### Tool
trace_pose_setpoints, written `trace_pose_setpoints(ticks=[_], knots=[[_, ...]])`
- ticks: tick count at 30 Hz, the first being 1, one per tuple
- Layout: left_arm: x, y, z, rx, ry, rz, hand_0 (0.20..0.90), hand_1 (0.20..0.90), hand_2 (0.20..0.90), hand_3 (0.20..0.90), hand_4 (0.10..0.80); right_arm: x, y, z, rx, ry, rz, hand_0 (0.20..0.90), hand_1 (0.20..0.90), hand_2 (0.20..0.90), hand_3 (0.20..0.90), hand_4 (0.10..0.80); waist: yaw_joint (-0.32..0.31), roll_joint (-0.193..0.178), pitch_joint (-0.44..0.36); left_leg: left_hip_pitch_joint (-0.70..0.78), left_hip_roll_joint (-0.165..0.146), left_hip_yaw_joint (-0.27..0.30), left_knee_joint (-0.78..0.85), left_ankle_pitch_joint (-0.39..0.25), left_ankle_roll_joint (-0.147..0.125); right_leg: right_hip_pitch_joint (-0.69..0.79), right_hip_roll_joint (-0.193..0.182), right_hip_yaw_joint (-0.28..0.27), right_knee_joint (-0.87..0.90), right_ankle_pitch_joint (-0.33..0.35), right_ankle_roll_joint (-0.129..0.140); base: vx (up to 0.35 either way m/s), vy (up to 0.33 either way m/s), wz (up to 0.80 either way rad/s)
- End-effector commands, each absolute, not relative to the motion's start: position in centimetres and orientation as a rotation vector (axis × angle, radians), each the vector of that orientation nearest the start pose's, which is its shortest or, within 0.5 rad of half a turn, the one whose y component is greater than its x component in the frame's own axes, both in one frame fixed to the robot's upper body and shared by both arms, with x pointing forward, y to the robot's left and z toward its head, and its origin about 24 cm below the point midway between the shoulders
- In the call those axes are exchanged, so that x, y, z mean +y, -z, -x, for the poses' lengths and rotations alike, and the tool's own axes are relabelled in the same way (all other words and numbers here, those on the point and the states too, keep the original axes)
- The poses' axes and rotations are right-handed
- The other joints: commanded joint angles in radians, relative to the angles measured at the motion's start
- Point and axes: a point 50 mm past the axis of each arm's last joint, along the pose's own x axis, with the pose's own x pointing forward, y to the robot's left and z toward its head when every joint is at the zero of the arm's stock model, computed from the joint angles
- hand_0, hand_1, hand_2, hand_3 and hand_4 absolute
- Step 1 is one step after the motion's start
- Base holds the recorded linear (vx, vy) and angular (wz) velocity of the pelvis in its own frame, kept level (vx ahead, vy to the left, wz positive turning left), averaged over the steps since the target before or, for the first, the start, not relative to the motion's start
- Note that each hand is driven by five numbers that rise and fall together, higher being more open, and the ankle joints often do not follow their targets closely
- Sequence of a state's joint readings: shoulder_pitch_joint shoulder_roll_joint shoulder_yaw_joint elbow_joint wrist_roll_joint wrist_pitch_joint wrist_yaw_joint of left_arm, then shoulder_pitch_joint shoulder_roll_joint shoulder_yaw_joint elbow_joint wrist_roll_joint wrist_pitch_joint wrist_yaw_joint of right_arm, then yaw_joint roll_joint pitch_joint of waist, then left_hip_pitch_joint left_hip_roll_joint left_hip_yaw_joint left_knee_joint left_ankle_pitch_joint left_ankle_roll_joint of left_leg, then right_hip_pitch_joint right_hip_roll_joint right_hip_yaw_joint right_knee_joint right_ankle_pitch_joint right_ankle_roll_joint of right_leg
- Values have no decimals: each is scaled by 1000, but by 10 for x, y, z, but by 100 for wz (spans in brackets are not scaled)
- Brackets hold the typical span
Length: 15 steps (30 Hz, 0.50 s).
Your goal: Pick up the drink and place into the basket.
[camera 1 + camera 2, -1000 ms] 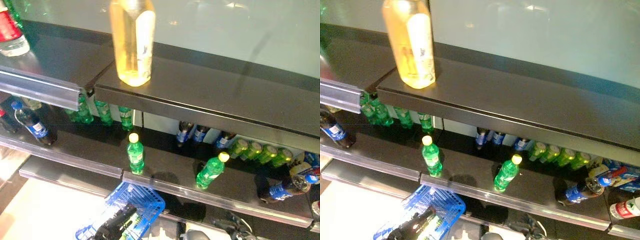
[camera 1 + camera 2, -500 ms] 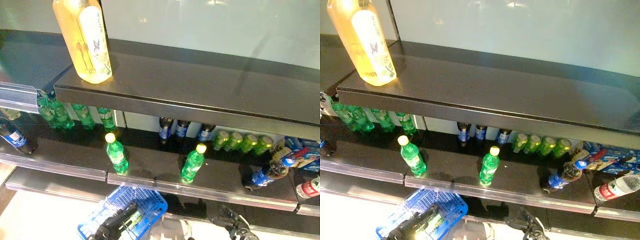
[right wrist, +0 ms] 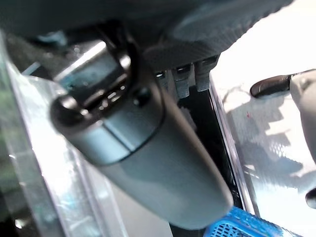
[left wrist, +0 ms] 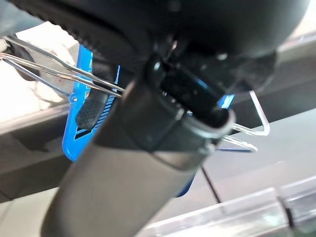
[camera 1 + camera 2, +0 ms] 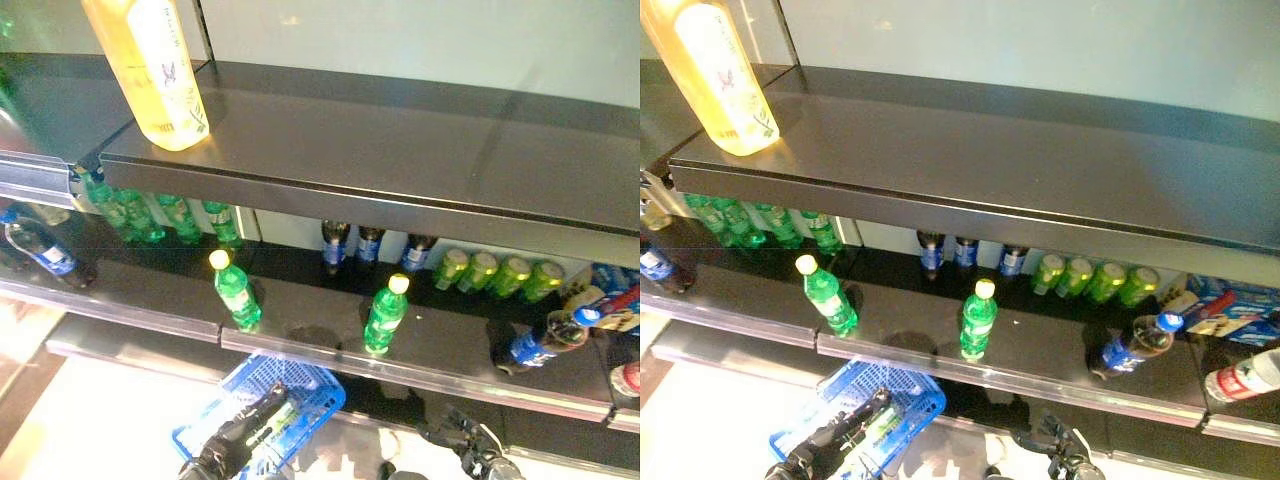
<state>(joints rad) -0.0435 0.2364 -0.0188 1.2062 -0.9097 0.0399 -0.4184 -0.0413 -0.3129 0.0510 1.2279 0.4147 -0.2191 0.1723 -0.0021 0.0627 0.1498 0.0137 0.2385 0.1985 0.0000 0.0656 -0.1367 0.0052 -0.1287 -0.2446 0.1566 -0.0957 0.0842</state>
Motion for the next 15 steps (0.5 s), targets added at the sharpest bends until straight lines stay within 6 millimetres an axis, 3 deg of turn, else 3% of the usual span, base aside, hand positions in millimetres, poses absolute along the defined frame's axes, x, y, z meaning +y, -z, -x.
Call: trace_pose_setpoints(ticks=[1, 2, 5, 8, 12, 15], knots=[[239, 126, -154, 664, -166, 828, 300, 300, 300, 200, 100, -280, 119, -155, 777, 224, -46, 900, 900, 900, 900, 800, 9, -31, 10, -96, 76, 32, 27, 99, -10, 71, -56, -27, 110, -92, -3, -141, -88, 48], [239, 127, -153, 670, -171, 829, 300, 300, 300, 200, 100, -280, 119, -156, 779, 227, -45, 900, 900, 900, 900, 800, 9, -34, 10, -93, 61, 38, 49, 78, -1, 73, -58, -39, 103, -86, -4, -172, -91, 61], [241, 131, -143, 711, -202, 826, 300, 300, 300, 200, 100, -284, 120, -150, 792, 244, -41, 900, 900, 900, 900, 800, 11, -57, 4, -63, -29, 73, 145, -26, 26, 89, -59, -93, 48, -42, -4, -138, -30, 47], [244, 138, -123, 753, -219, 809, 300, 300, 300, 200, 100, -285, 122, -142, 800, 246, -51, 900, 900, 900, 900, 800, 22, -75, -10, -12, -129, 47, 130, -71, 42, 99, -39, -108, -30, 20, 8, -60, 85, 26], [244, 138, -125, 773, -178, 793, 300, 300, 300, 200, 100, -287, 124, -133, 812, 268, -47, 900, 900, 900, 900, 800, 18, -74, -25, 11, -148, 45, 47, -50, 36, 98, -19, -110, -72, 42, 11, -27, 207, 30], [243, 138, -127, 797, -147, 770, 300, 300, 300, 200, 100, -287, 126, -131, 816, 314, -73, 900, 900, 900, 900, 800, 14, -70, -31, 48, -154, 47, -32, -37, 47, 80, -19, -118, -60, 52, 25, 3, 187, 33]])
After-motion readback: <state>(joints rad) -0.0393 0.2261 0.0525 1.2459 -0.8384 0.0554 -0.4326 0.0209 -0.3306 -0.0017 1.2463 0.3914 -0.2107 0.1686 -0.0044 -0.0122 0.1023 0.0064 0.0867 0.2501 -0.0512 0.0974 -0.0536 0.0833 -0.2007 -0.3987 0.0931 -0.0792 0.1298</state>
